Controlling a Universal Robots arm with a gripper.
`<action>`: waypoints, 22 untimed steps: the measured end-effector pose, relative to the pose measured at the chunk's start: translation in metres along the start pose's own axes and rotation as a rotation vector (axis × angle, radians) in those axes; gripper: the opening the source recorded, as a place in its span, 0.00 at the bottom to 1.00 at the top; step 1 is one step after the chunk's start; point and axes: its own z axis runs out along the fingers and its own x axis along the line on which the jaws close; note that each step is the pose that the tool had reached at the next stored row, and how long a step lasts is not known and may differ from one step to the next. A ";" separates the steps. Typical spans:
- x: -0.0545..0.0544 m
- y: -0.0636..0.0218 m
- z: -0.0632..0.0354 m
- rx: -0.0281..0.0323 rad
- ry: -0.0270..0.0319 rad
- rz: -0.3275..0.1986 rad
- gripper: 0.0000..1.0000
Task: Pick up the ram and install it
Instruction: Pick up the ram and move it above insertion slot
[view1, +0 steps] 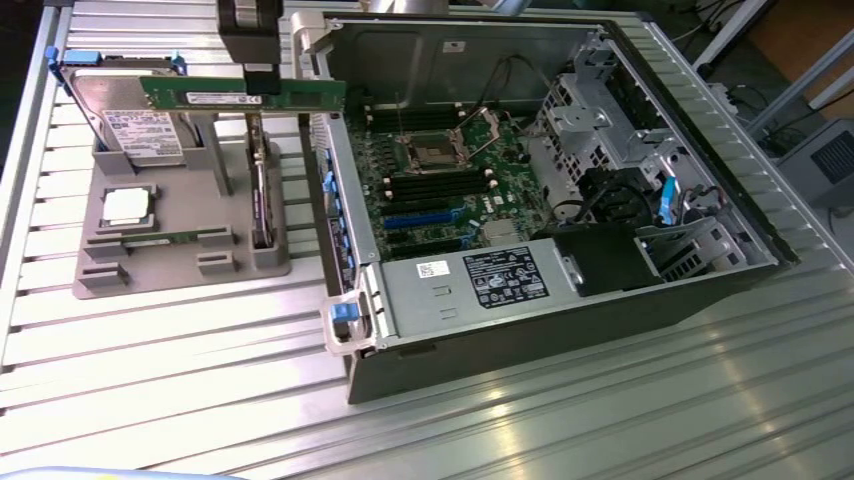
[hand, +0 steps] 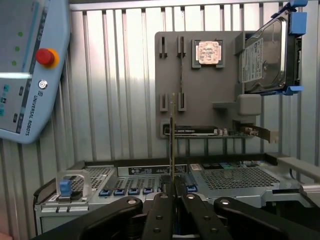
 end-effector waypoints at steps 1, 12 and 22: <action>0.000 -0.0011 0.0000 -0.0005 0.0001 0.000 0.12; -0.001 -0.0143 0.0001 -0.0063 0.0003 -0.002 0.12; -0.001 -0.0226 0.0001 -0.0098 0.0004 -0.004 0.12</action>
